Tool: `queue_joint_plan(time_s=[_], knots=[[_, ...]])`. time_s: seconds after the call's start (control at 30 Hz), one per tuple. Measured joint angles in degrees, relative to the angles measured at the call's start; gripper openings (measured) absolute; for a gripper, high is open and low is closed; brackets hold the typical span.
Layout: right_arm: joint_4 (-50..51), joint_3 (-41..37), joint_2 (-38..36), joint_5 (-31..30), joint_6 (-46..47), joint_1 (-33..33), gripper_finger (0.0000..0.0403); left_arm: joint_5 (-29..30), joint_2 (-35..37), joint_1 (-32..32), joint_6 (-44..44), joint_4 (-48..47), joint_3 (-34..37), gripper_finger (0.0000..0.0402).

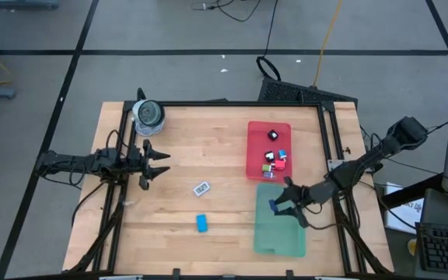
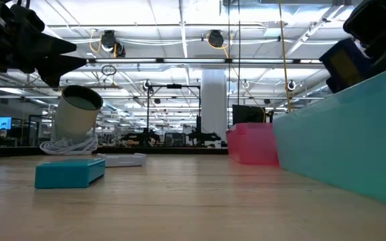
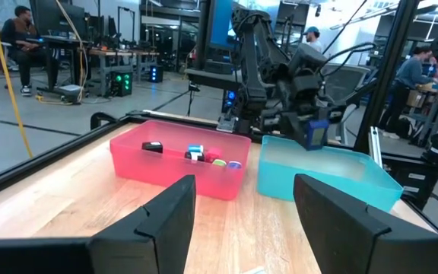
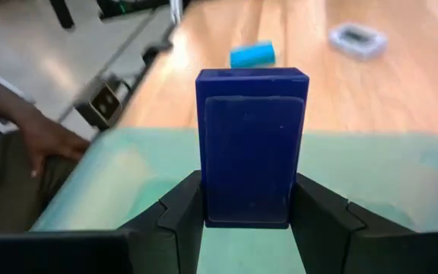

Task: Pick & Place Office items
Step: Put the dark blue digital clock into the green bin

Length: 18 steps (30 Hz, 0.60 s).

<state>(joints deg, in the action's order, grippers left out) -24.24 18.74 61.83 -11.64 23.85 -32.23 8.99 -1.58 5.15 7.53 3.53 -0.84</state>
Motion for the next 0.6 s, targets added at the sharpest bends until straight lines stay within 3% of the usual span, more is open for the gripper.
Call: queue_joint_plan(time_s=[0.6], knots=[[3.90,-0.04,0.00,1.44,-0.24,0.64,0.0149,0.00,0.00,0.00,0.00,0.00,-0.05,0.0225]])
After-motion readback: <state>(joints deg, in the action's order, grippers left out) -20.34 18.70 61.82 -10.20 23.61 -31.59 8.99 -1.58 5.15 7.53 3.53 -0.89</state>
